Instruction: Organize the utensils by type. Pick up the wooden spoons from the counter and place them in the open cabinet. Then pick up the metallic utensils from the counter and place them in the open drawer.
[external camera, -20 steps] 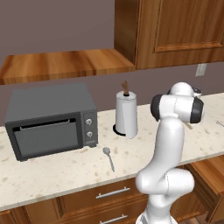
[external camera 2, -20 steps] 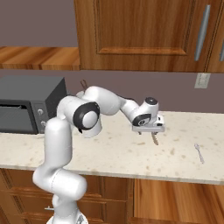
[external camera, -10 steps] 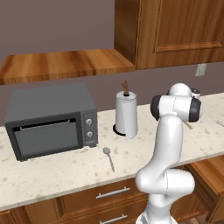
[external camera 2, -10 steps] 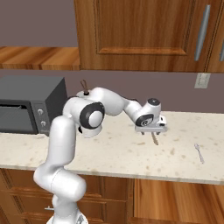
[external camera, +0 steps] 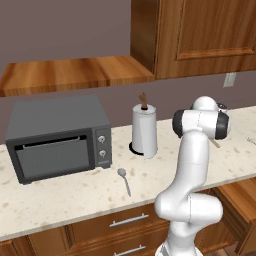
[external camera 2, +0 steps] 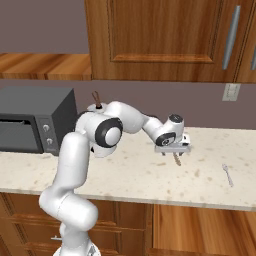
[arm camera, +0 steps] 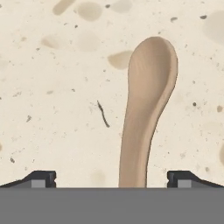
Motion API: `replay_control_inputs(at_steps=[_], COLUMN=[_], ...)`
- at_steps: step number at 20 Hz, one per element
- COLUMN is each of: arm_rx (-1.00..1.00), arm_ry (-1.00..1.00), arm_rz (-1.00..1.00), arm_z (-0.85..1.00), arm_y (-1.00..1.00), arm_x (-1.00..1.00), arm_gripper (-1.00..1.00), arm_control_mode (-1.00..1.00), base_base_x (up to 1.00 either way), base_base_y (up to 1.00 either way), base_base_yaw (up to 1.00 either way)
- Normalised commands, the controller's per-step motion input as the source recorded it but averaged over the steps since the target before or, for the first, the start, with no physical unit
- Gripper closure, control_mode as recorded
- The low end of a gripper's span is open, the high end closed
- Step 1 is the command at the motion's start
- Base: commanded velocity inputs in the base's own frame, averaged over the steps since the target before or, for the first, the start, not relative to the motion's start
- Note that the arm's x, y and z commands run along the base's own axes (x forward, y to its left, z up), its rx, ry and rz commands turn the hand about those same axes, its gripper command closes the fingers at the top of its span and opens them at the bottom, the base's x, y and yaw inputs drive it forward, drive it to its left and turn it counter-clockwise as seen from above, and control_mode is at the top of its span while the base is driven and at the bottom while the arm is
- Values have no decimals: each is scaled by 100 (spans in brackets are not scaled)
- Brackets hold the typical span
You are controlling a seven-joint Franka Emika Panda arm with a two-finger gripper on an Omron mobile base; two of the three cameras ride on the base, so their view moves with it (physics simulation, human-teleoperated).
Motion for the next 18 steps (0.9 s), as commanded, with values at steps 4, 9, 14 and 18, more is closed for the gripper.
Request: replay_control_inputs(at_steps=[4,9,14,18], arm_rx=[-2,-2,-1,0], arm_ry=[0,0,0,1], arm_rz=[0,0,0,0], arm_z=[-17,-16,-27,-40], arm_y=[-5,-7,-2,0], arm_x=[7,11,6,0], arm_gripper=[-100,-100,-100,100], arm_control_mode=[-100,-100,-100,-100], base_base_x=[0,0,0,0], base_base_y=[0,0,0,0], base_base_yaw=[0,0,0,0])
